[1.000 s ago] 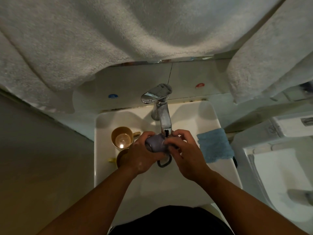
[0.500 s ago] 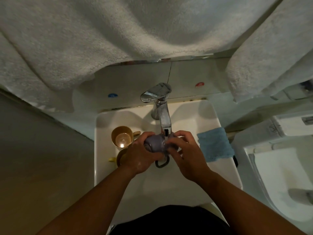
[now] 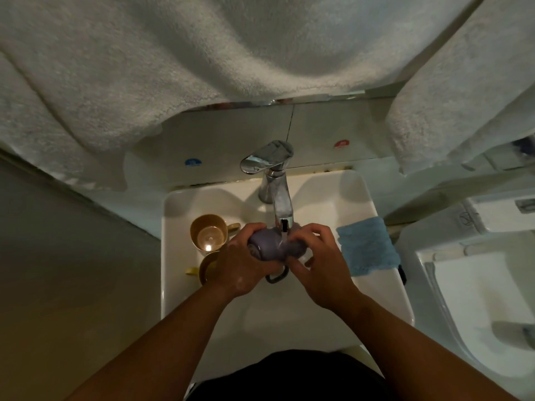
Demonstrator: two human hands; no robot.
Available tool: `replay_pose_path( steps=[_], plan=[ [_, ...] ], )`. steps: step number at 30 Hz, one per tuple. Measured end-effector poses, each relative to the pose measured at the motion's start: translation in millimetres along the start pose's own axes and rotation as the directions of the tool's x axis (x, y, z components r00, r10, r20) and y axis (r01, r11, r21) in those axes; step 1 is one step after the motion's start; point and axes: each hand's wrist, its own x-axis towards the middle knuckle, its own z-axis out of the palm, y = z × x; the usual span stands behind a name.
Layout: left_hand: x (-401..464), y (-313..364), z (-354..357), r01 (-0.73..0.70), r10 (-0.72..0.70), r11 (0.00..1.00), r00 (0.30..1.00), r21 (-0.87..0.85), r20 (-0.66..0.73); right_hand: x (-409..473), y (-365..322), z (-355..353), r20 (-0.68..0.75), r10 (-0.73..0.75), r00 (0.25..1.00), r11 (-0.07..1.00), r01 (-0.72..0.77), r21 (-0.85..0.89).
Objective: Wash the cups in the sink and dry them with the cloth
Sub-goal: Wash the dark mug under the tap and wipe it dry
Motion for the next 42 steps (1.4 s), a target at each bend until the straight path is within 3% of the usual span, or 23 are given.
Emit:
replay_pose_path(
  steps=[3, 7, 12, 16, 22, 27, 33, 37, 42],
  plan=[
    [-2.4, -1.1, 1.8, 0.000, 0.000, 1.000, 1.000, 0.008, -0.010, -1.0, -2.4, 1.5, 0.060, -0.055, 0.997, 0.998, 0.056, -0.016],
    [-2.7, 0.0, 0.7, -0.006, 0.007, 0.999, 1.000, 0.036, -0.021, 2.3, -5.2, -2.3, 0.010, 0.008, 1.000, 1.000, -0.008, 0.004],
    [-2.6, -2.1, -1.7, 0.002, -0.002, 0.999, 1.000, 0.049, 0.002, 2.5, -6.4, -4.6, 0.137, -0.054, 0.989, 0.998, 0.059, -0.028],
    [0.7, -1.6, -3.8, 0.019, -0.019, 0.999, 0.999, 0.030, 0.027, 4.8, -2.4, -9.9, 0.160, 0.003, 0.987, 0.999, 0.004, -0.044],
    [4.3, -10.4, -6.1, -0.054, 0.050, 0.995, 0.997, 0.078, 0.057, 8.2, -1.8, -21.4, 0.300, -0.090, 0.950, 0.975, 0.146, -0.170],
    [10.1, -8.0, -7.0, -0.068, 0.066, 0.997, 0.997, 0.045, 0.028, 8.1, 2.1, -24.5, 0.291, -0.022, 0.957, 0.987, 0.066, -0.144],
    [10.9, -8.6, -9.4, -0.105, 0.103, 0.993, 0.994, 0.062, 0.027, 9.6, 3.6, -20.8, 0.304, -0.055, 0.951, 0.959, 0.135, -0.251],
    [10.3, -7.2, -8.4, -0.119, 0.119, 0.992, 0.993, 0.043, -0.001, 9.2, 3.9, -22.9, 0.269, 0.015, 0.963, 0.986, 0.031, -0.166],
    [8.9, -9.5, -8.5, -0.095, 0.096, 0.994, 0.995, 0.044, -0.015, 7.1, 5.9, -15.9, 0.298, -0.080, 0.951, 0.954, 0.160, -0.255]
  ],
)
